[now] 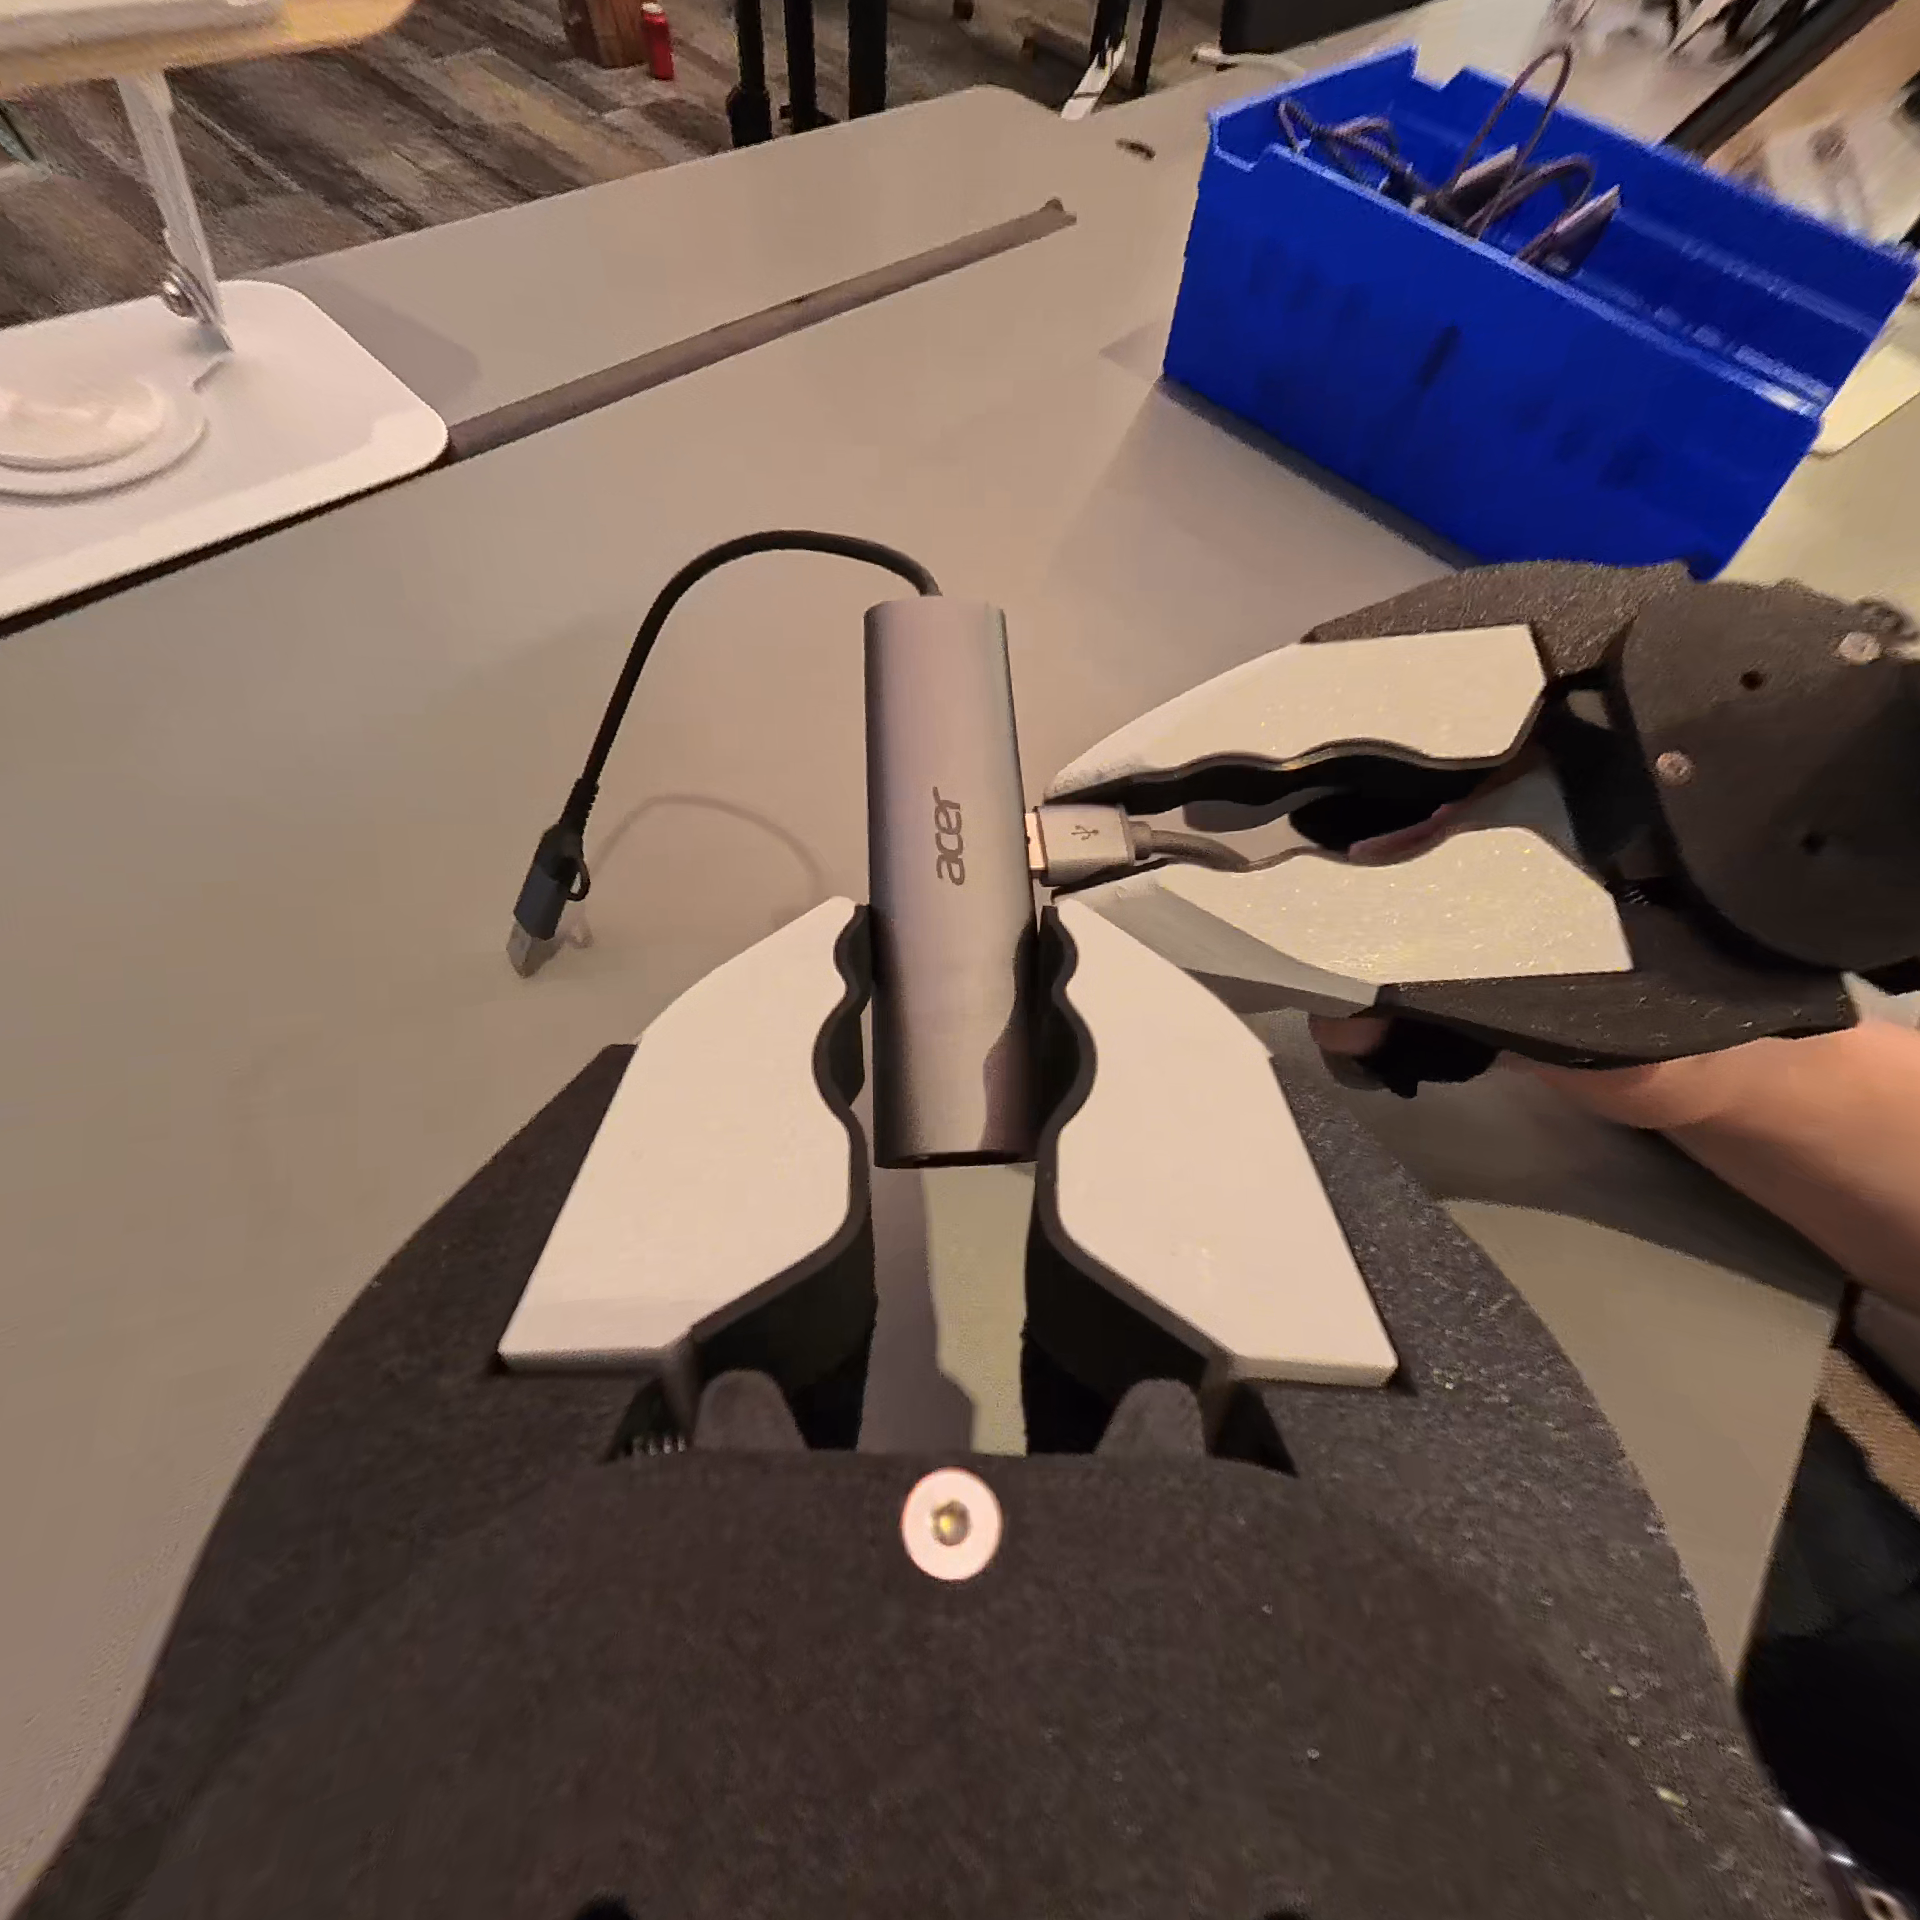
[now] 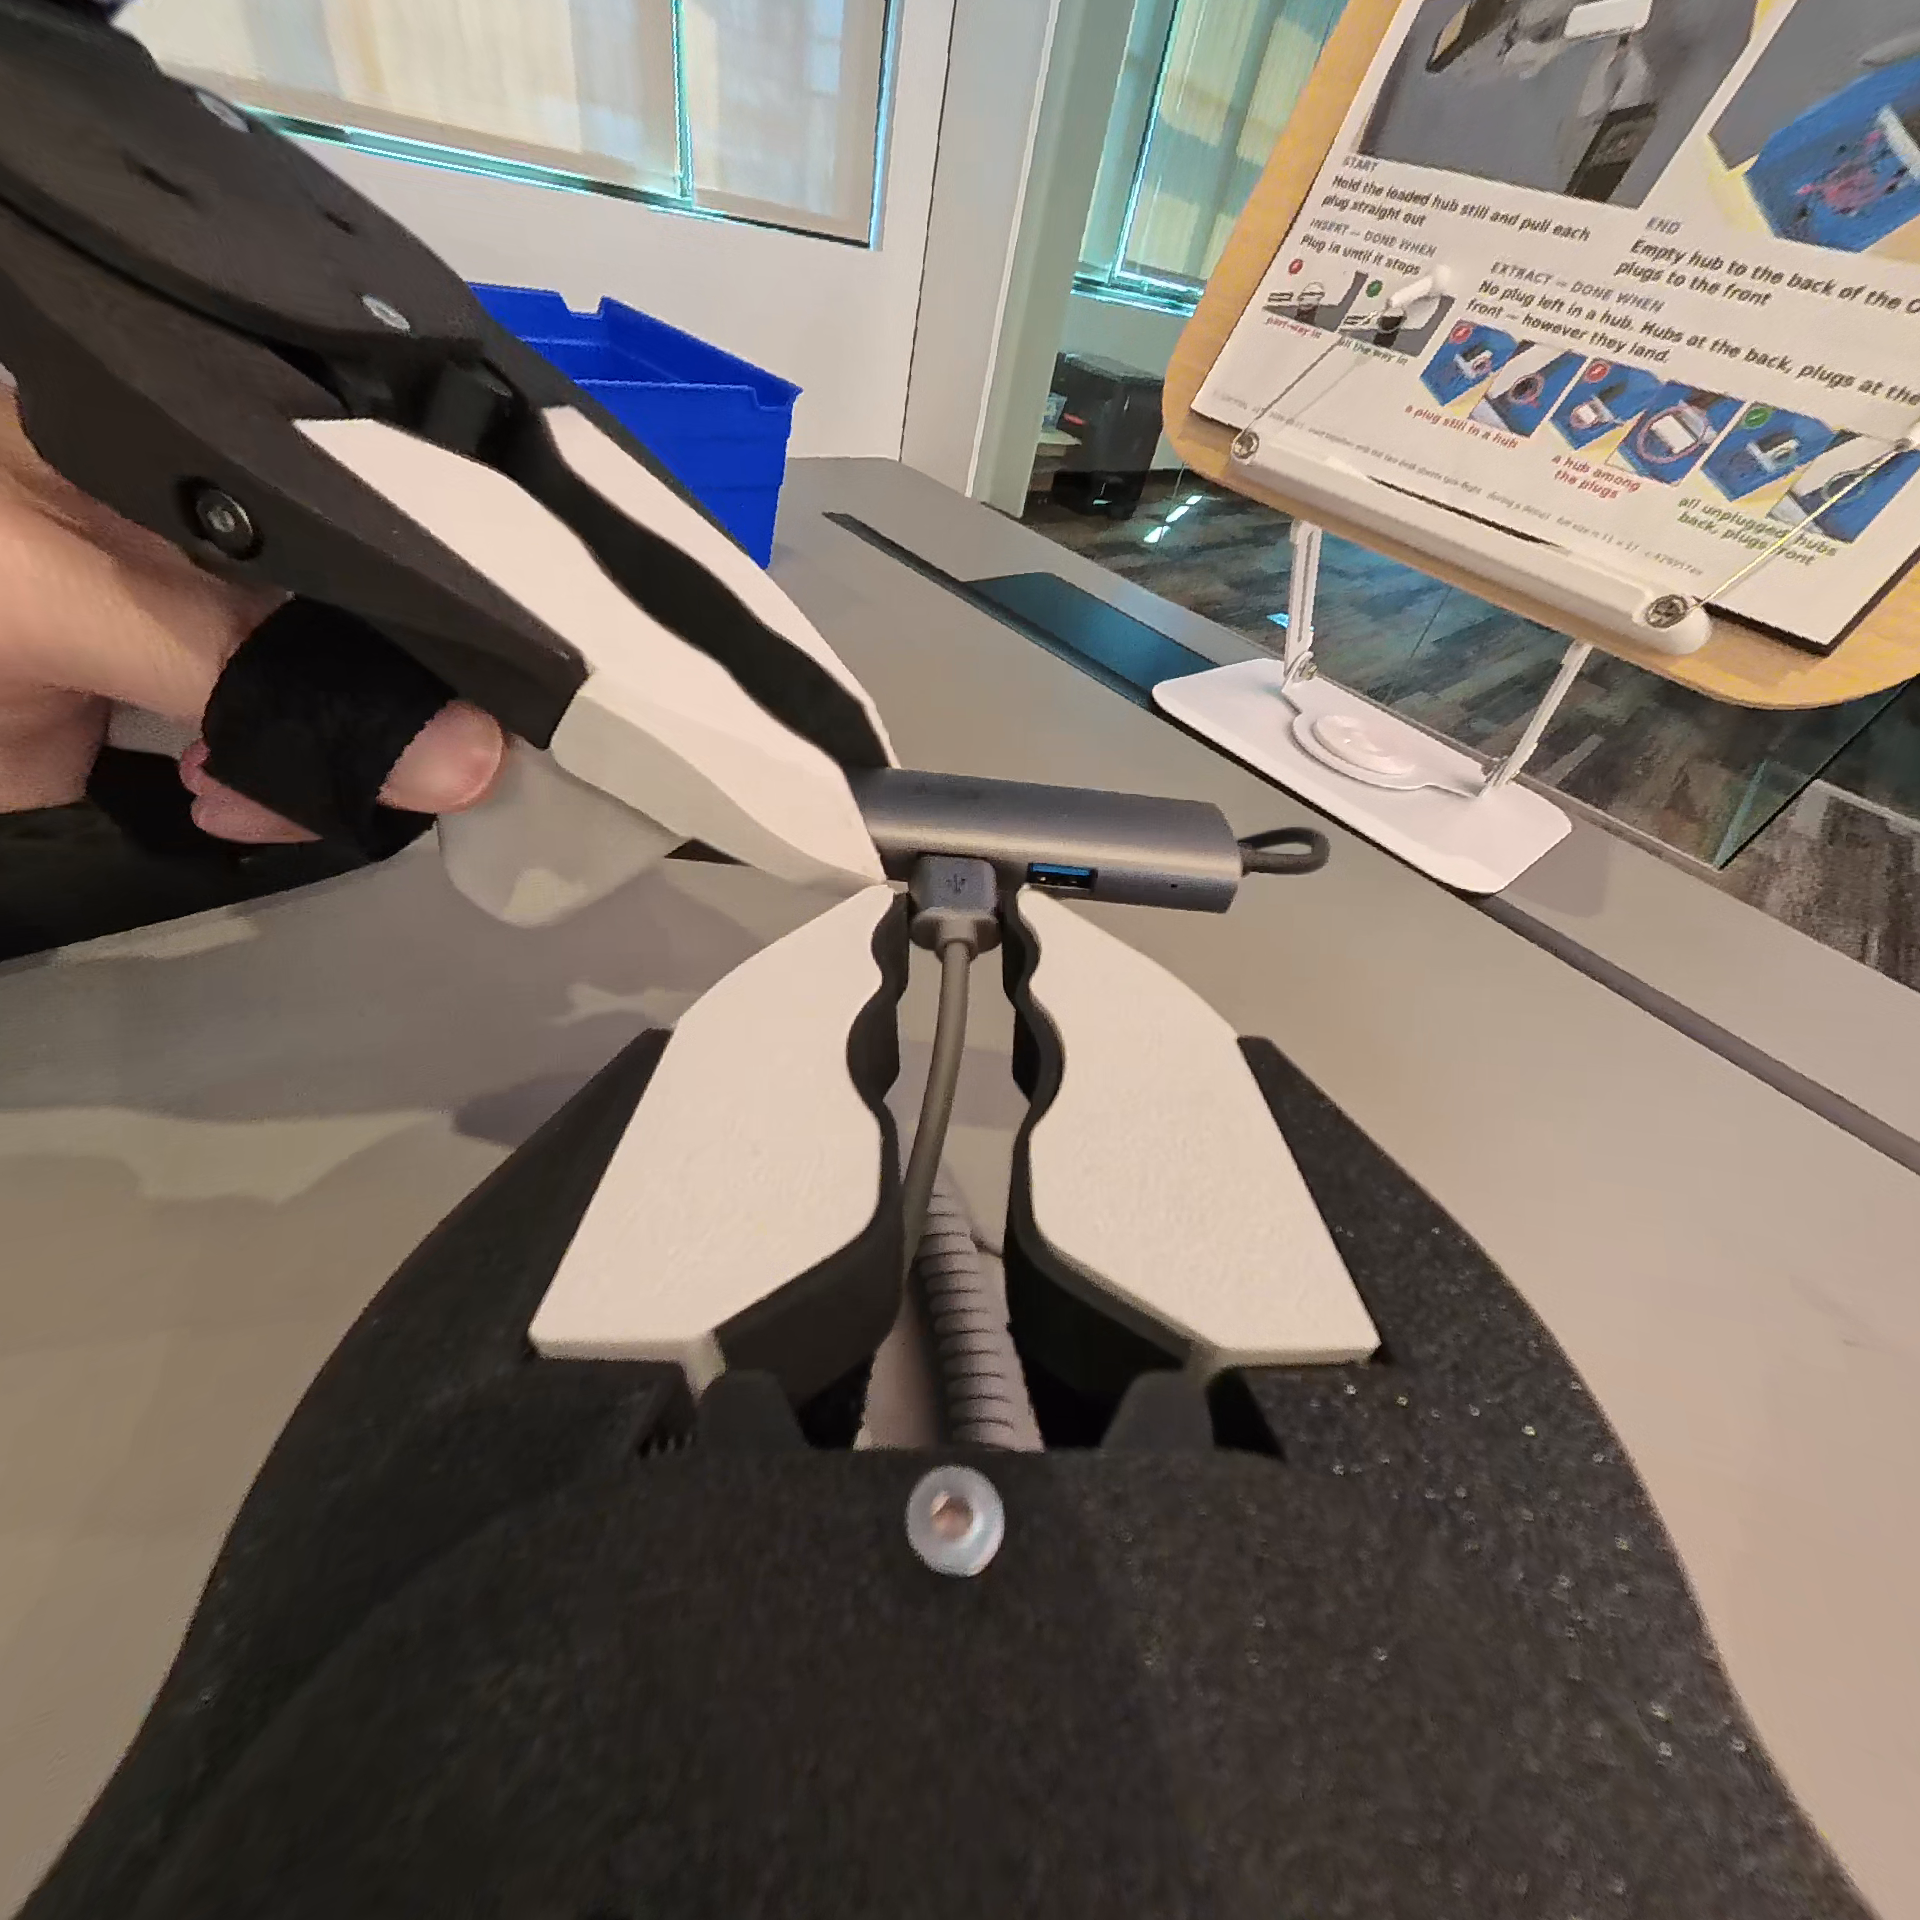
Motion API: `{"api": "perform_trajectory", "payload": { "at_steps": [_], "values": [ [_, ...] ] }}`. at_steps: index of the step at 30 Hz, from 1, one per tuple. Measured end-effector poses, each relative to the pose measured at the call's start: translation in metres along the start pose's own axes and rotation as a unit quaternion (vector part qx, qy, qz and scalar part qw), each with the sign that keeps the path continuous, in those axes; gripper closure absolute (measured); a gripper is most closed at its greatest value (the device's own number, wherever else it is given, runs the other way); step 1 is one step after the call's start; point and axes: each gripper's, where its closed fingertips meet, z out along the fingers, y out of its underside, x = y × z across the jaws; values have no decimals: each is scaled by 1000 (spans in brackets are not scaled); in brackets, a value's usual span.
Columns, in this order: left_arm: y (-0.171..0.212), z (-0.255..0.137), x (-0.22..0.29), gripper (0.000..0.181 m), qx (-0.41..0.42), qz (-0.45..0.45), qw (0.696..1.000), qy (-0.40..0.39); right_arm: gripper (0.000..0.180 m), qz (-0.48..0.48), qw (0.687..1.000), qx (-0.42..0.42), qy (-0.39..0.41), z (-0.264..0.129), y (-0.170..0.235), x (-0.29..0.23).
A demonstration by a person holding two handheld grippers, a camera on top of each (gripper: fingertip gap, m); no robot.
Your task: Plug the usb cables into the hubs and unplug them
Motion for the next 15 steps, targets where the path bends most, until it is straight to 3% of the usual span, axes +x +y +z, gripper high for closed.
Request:
{"api": "perform_trajectory", "payload": {
  "at_steps": [15],
  "values": [
    [-3, -2, 4, 150, 19, -57, 997, 49, 163, 24, 999, 22, -20, -4, -6, -2]
  ]
}}
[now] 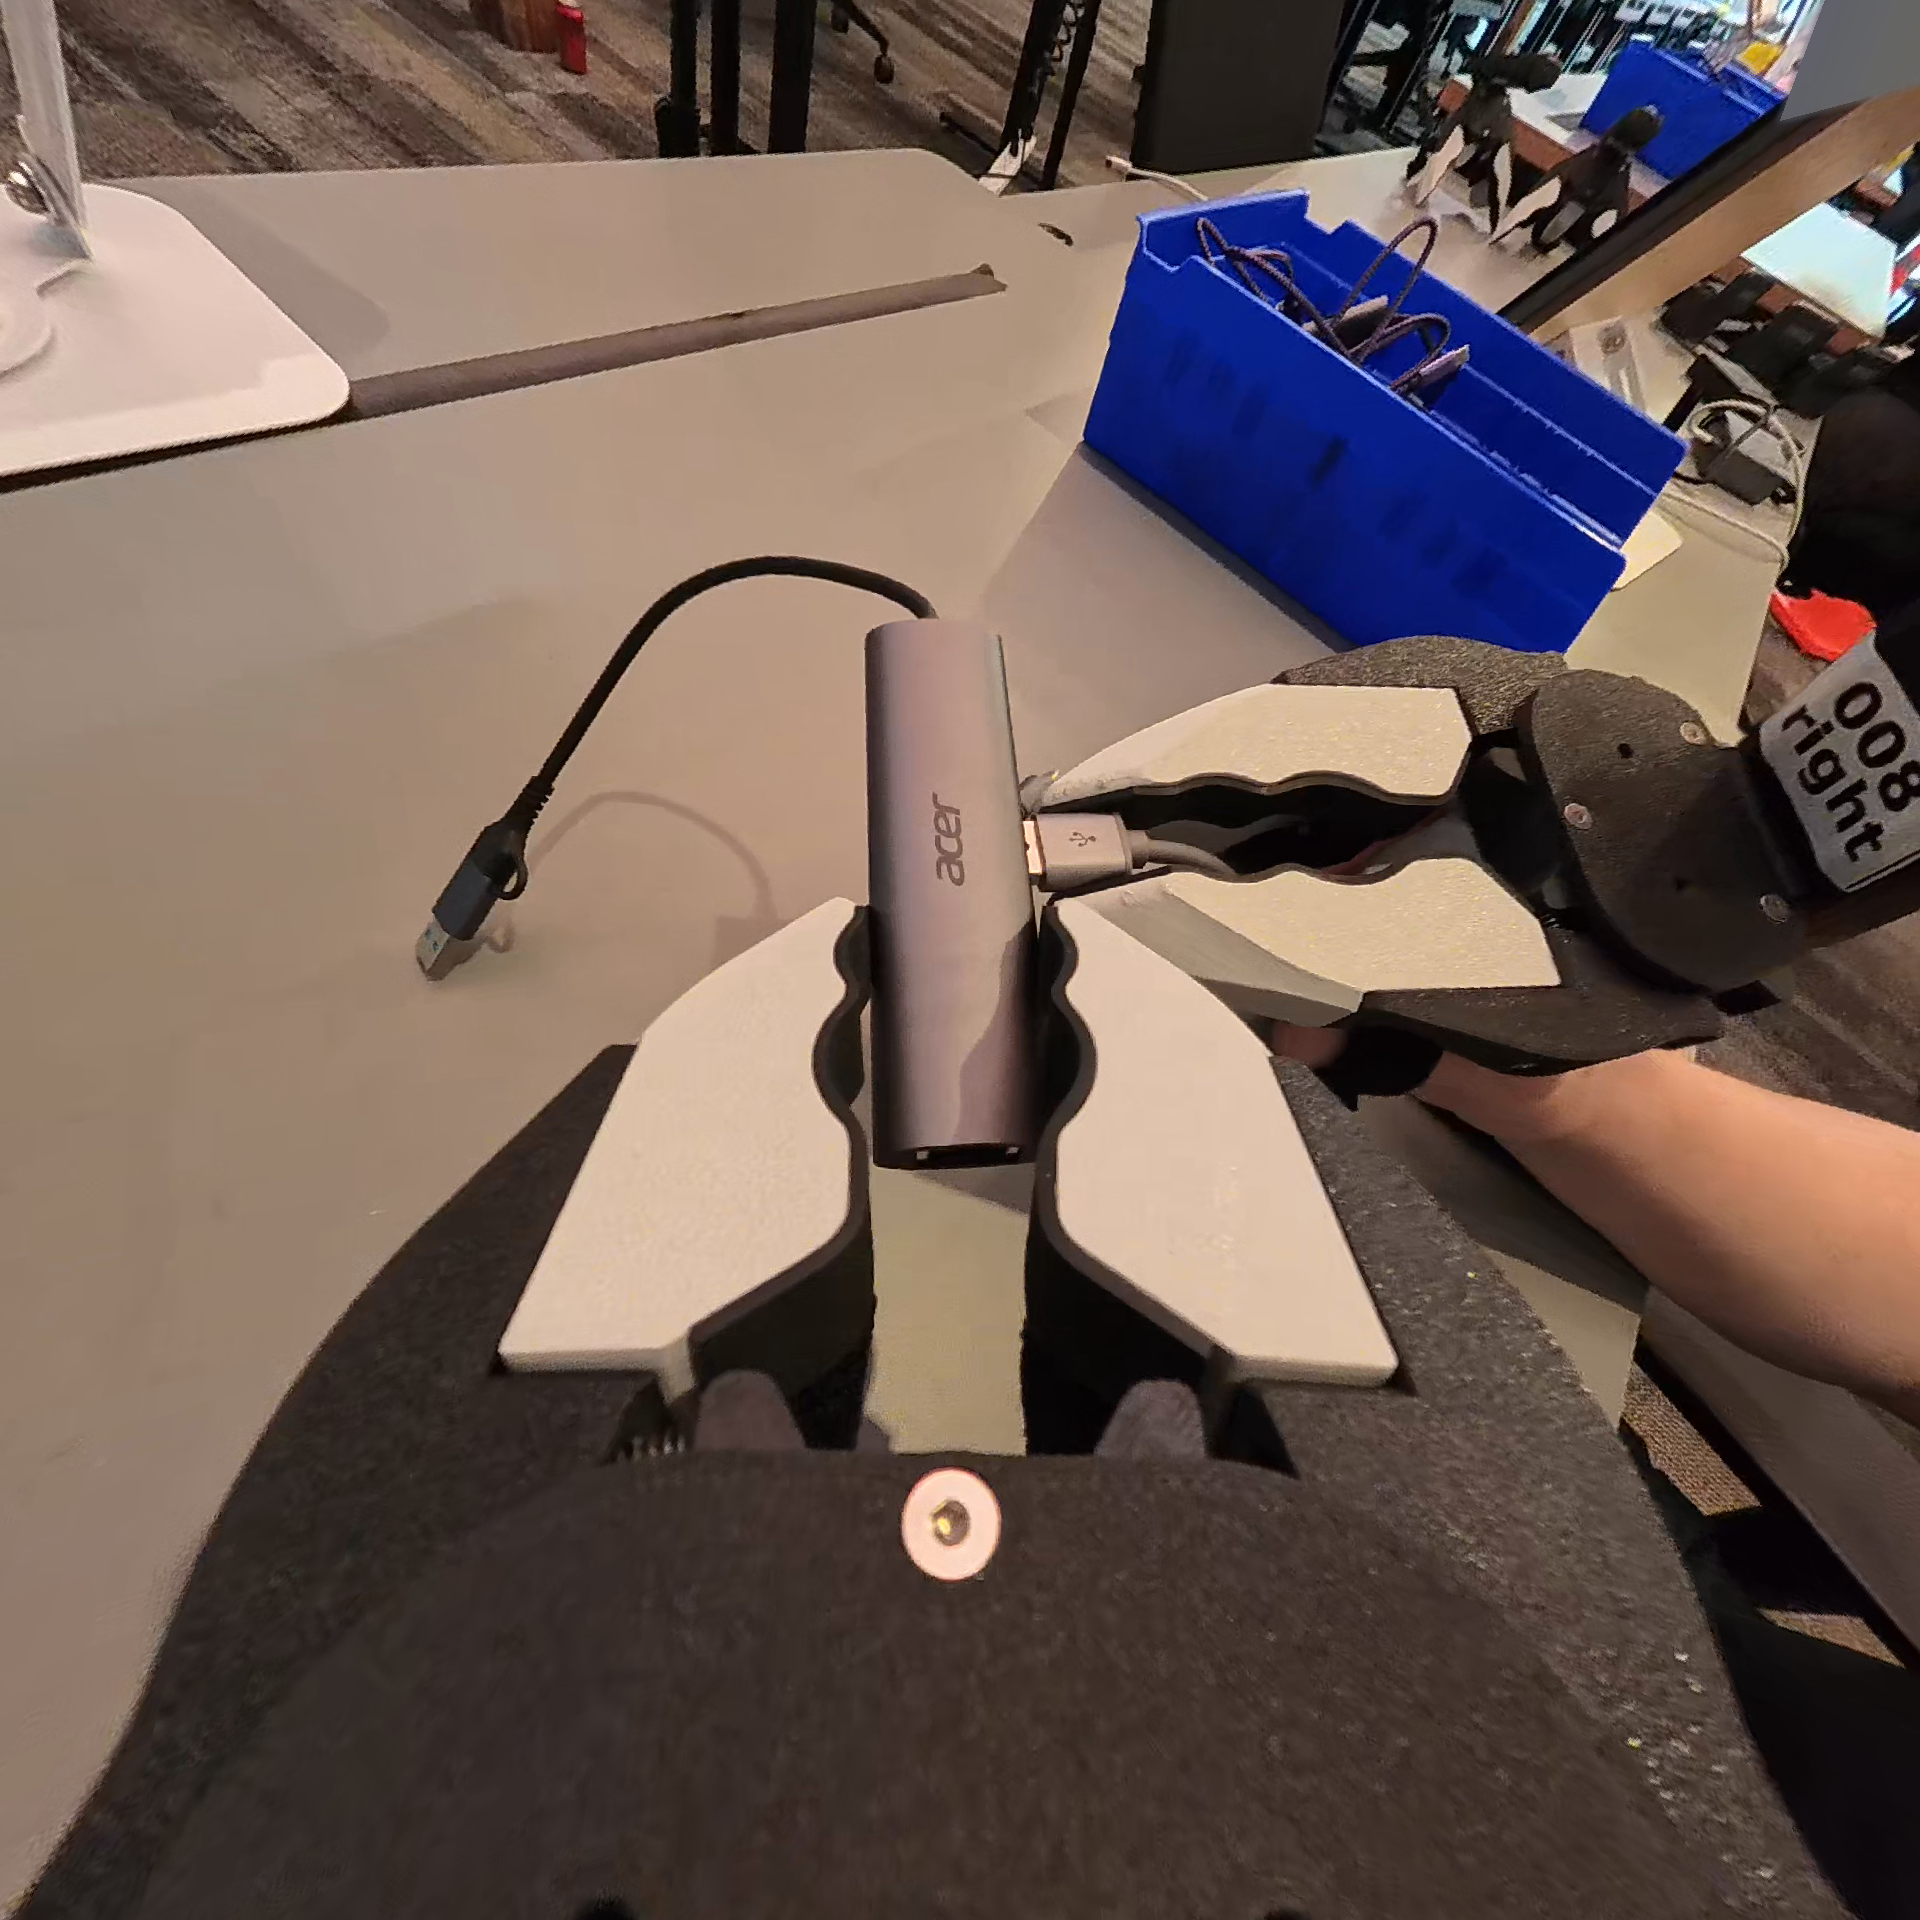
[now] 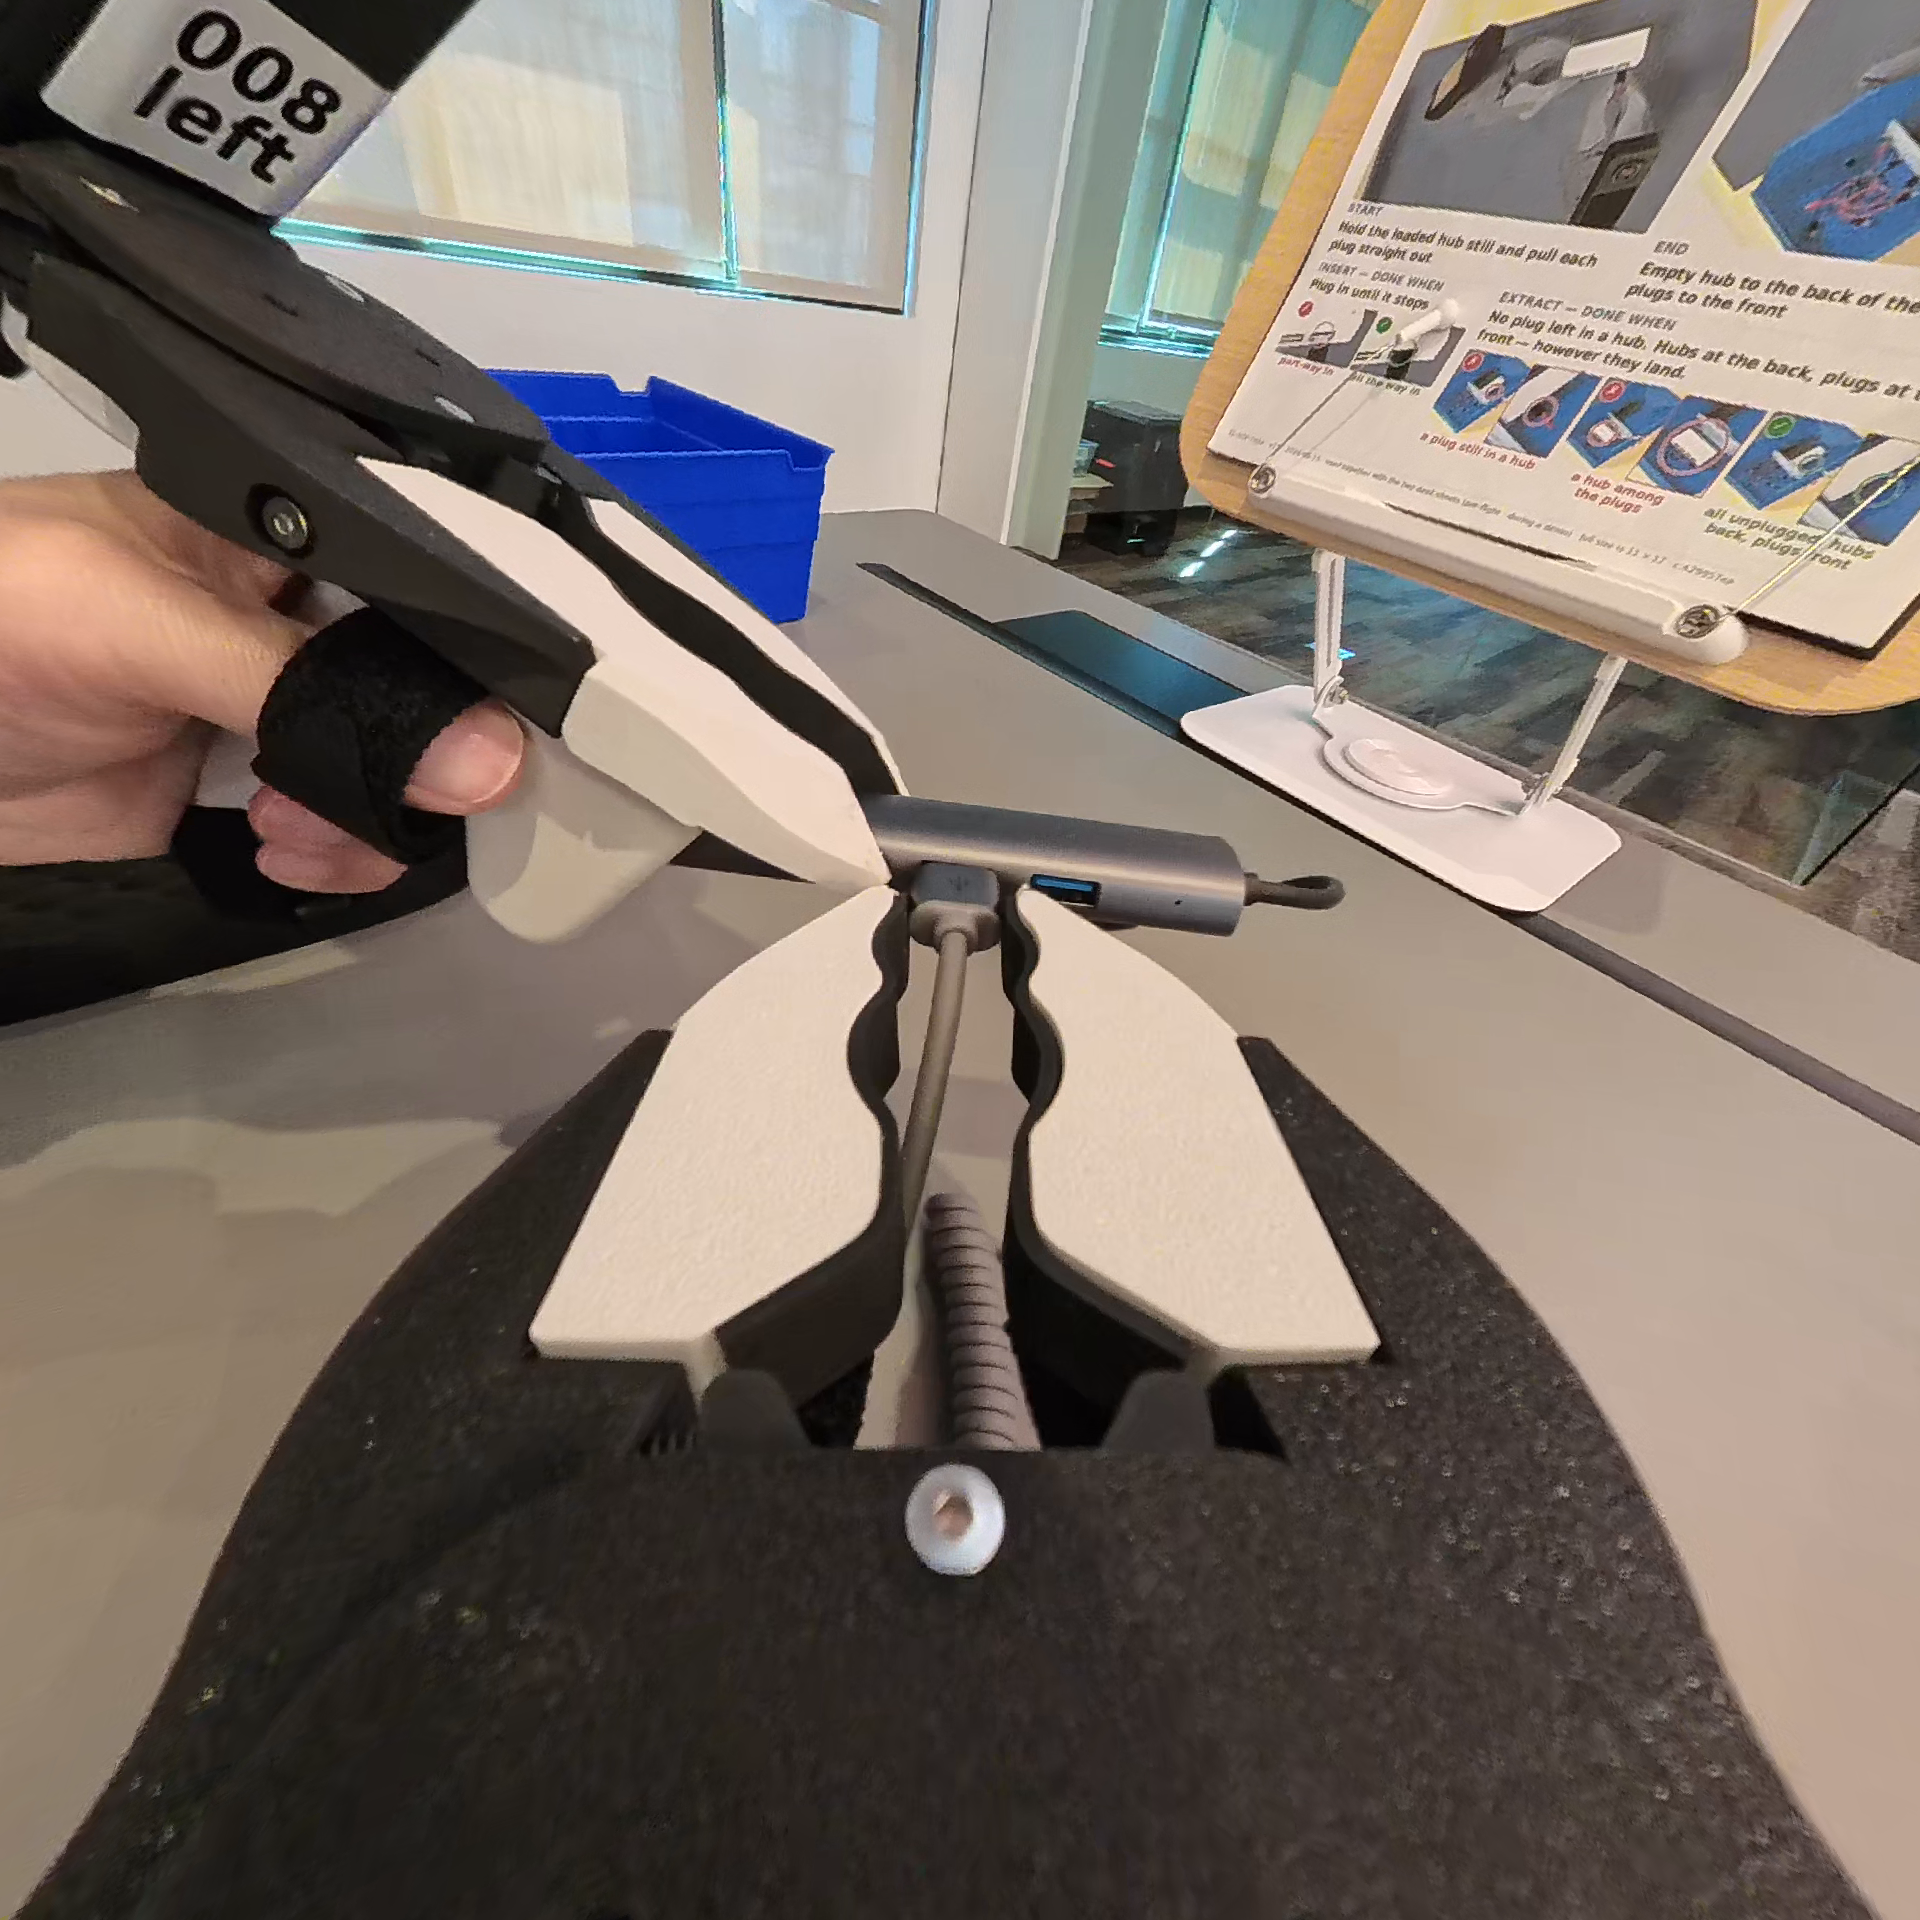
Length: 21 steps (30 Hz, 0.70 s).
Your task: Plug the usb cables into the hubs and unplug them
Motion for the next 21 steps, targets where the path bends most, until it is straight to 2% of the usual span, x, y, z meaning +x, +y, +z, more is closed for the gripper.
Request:
{"api": "perform_trajectory", "payload": {
  "at_steps": [10, 21],
  "values": [
    [2, -5, 4, 149, -26, 53, 998, -2, 164, -8, 1000, -12, 2, -4, 0, 3],
    [5, -3, 4, 150, -12, 15, 1000, 15, 164, -14, 1000, -18, 4, -3, 2, 3]
  ]
}}
